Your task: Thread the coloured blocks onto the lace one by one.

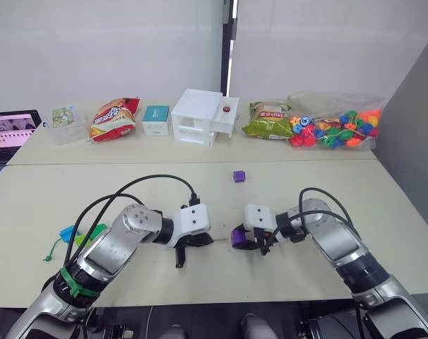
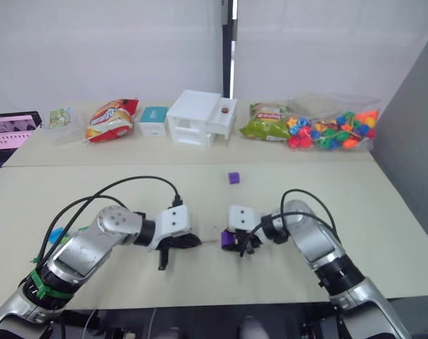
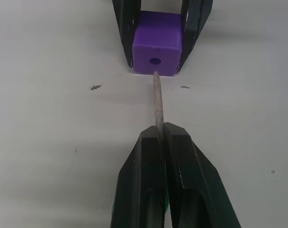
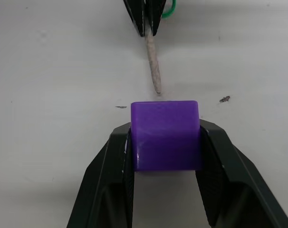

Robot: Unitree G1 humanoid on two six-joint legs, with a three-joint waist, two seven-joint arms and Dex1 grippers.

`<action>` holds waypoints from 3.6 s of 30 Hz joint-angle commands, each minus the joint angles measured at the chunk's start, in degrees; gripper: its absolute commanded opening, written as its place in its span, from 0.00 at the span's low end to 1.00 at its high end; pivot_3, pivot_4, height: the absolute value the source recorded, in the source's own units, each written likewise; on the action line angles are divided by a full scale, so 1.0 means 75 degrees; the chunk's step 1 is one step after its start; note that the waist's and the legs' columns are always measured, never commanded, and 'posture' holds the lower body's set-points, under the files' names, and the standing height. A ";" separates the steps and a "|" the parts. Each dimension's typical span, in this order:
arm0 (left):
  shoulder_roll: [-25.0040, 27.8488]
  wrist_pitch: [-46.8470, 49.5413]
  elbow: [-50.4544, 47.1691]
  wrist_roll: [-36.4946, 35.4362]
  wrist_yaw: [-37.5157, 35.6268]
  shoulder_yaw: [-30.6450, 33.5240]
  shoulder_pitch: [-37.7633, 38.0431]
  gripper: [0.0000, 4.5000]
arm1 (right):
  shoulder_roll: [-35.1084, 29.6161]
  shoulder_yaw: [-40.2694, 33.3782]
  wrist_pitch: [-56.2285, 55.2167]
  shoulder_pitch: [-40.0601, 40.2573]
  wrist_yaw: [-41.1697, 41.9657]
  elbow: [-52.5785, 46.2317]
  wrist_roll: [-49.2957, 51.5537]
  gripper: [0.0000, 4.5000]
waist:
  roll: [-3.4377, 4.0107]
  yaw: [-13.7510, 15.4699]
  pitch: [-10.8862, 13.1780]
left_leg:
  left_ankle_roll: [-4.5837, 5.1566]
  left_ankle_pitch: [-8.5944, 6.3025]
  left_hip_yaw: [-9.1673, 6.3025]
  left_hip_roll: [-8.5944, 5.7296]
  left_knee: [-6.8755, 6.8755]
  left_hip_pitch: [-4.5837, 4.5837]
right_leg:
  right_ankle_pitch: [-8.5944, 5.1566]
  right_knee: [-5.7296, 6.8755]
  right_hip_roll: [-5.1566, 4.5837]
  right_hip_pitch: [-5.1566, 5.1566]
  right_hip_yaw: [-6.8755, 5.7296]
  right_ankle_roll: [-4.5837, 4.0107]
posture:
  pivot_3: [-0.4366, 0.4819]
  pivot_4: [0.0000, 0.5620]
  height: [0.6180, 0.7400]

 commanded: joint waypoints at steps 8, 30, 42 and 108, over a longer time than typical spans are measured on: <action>-0.0212 -0.0296 0.0208 0.0093 -0.0027 -0.0136 -0.0341 0.00 | -0.0059 0.0209 0.0632 0.0120 -0.0204 -0.0714 -0.0005 0.26 | 0.0000 0.0015 0.0000 | 0.0000 0.0000 -0.0001 0.0000 0.0001 -0.0002 | 0.0000 -0.0001 0.0000 -0.0001 0.0000 0.0000 | 0.48 0.27 1.00; -0.0621 -0.0533 0.0269 0.0117 -0.0437 -0.0352 -0.0861 0.00 | -0.0083 0.0515 0.1310 0.0142 -0.0557 -0.1200 -0.0035 0.26 | -0.0001 0.0032 0.0000 | 0.0000 0.0000 -0.0001 -0.0004 0.0004 -0.0002 | 0.0000 -0.0004 -0.0003 0.0006 -0.0001 0.0000 | 0.48 0.27 1.00; -0.0218 -0.0258 -0.0176 0.0107 -0.0834 -0.0341 -0.0894 0.00 | -0.0093 0.0574 0.1507 0.0179 -0.0732 -0.1237 -0.0035 0.26 | -0.0001 0.0009 0.0000 | 0.0000 0.0000 -0.0002 0.0000 0.0003 -0.0004 | 0.0000 -0.0001 0.0003 -0.0001 -0.0001 0.0000 | 0.48 0.27 1.00; -0.0746 -0.3011 0.1945 -0.0105 -0.1143 0.0593 0.0289 0.00 | -0.0467 0.0427 0.2447 0.0504 -0.1191 -0.2153 0.0284 0.26 | -0.0002 0.0040 -0.0002 | 0.0000 0.0000 -0.0002 -0.0004 0.0003 -0.0005 | 0.0000 -0.0006 -0.0004 0.0002 -0.0004 0.0000 | 0.48 0.27 1.00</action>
